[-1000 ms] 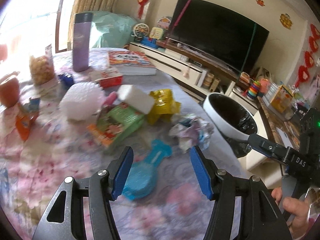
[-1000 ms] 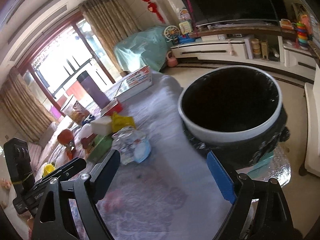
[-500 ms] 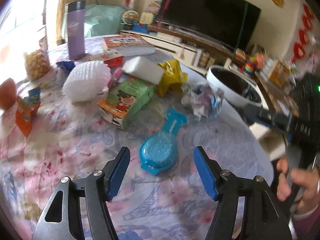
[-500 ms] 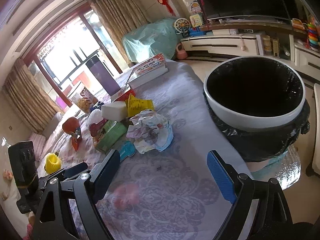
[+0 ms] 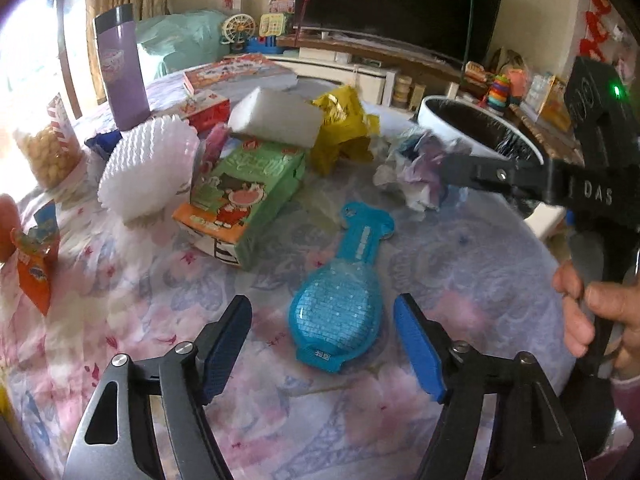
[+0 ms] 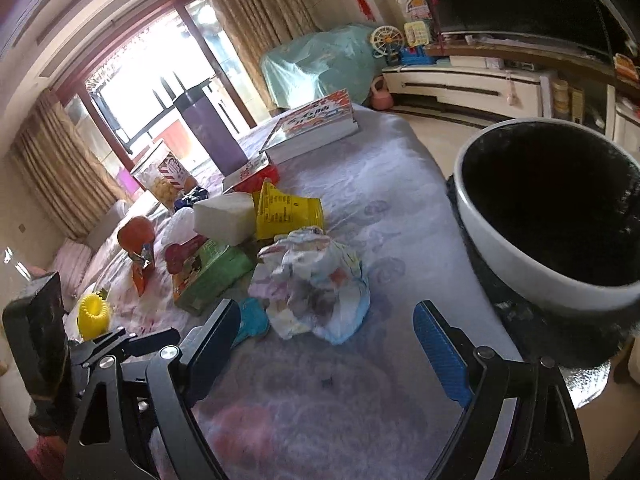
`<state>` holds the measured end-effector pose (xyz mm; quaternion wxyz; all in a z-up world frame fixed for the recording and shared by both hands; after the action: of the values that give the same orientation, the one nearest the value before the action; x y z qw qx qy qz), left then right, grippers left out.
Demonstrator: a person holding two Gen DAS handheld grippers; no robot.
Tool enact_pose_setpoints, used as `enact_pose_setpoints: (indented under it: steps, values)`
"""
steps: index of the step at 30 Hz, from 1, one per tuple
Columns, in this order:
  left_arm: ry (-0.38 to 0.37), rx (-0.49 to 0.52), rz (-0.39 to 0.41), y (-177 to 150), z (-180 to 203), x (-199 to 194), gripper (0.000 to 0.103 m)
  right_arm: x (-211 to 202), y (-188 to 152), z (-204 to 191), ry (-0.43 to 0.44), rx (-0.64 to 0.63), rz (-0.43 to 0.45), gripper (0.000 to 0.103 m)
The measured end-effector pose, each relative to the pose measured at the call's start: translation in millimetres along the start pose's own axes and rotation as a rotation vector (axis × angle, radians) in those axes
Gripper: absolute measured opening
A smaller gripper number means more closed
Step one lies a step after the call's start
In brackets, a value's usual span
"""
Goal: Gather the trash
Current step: 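Grasp the blue plastic item with the left tool while the right tool grasps the crumpled paper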
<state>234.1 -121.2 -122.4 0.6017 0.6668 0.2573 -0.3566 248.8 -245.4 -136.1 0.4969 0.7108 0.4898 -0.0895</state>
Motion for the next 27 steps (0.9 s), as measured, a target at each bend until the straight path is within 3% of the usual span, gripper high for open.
enact_pose_setpoints:
  steps: [1, 3, 5, 6, 14, 27]
  values:
    - [-0.005, 0.002, -0.007, -1, 1, 2, 0.056, 4, 0, 1, 0.0, -0.003, -0.007, 0.085]
    - [0.012, 0.011, -0.003, -1, 3, 5, 0.048, 10, 0, 1, 0.005, -0.008, -0.02, 0.062]
    - [0.016, 0.016, 0.003, 0, 5, 5, 0.047, 16, -4, 1, -0.004, -0.007, -0.04, 0.044]
    - [0.015, 0.013, 0.008, 0, 5, 5, 0.046, 16, -6, 1, -0.005, -0.006, -0.042, 0.041]
    - [-0.046, -0.066, 0.032, -1, 1, -2, 0.046, -6, -11, -2, 0.009, 0.001, 0.002, 0.032]
    - [-0.092, -0.104, 0.067, 7, 25, -12, 0.046, -58, -15, 14, -0.026, 0.046, 0.084, 0.031]
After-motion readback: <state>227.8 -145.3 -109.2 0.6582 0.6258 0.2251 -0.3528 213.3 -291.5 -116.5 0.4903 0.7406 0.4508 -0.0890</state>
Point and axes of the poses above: each gripper's, at about its wrist camera, not at the fingertips, and x roughly the way its jaws point, z to its right, y to its top, the point moved 9 cm from there along x, roughly the way its jaws point, and after that the axes turned 8 degrees about y, right-handed, at the moved point
